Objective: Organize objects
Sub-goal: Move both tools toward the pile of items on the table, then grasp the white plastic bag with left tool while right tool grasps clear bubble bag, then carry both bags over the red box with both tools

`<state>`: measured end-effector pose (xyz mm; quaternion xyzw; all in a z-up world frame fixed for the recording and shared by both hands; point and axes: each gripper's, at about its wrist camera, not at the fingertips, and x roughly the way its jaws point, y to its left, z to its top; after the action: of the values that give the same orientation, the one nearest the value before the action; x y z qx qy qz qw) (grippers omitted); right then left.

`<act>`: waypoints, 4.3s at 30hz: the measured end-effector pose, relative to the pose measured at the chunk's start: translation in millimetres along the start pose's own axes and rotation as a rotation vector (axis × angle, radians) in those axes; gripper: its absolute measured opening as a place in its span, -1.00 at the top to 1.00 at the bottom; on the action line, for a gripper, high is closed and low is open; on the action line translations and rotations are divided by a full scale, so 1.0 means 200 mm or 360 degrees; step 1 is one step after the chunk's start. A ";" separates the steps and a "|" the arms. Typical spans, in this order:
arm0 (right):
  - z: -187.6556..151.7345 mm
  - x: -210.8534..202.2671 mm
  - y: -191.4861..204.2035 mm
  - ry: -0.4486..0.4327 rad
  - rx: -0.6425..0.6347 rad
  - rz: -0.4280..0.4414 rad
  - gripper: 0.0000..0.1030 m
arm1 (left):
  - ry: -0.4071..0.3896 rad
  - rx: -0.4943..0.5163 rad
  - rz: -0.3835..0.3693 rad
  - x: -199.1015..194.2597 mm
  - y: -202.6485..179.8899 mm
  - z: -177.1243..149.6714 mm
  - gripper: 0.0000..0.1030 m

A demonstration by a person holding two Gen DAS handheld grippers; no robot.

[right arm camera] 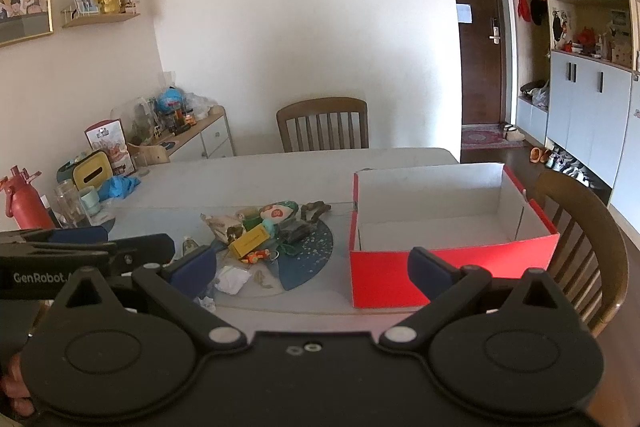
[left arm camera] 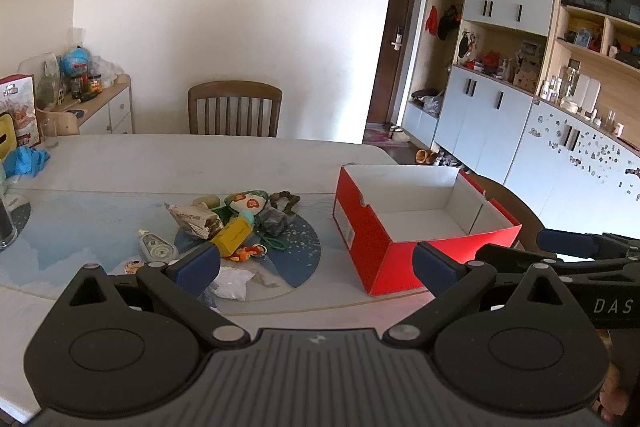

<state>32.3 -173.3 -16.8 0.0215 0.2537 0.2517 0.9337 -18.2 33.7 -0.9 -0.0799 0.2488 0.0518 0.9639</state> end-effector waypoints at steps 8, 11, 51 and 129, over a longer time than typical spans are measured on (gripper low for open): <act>0.04 0.17 0.11 0.0057 -0.0035 0.0019 -0.97 | 0.0054 -0.0068 -0.0019 0.12 0.19 0.04 -0.99; 0.06 0.25 0.15 0.0091 -0.0058 0.0029 -0.96 | 0.0082 -0.0080 -0.0023 0.18 0.27 0.05 -0.99; -0.15 1.48 0.52 0.0886 -0.0243 0.0238 -0.49 | 0.0772 -0.0057 0.0017 0.98 0.81 -0.31 -0.89; 0.28 0.72 -0.67 0.0389 0.0163 -0.0173 0.36 | 0.0504 0.0488 -0.0346 1.18 -0.43 0.43 0.27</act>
<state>229.1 -216.2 -56.9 0.0246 0.3788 0.1883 0.9058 240.4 -20.9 -31.2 0.0339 0.3917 -0.1038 0.9136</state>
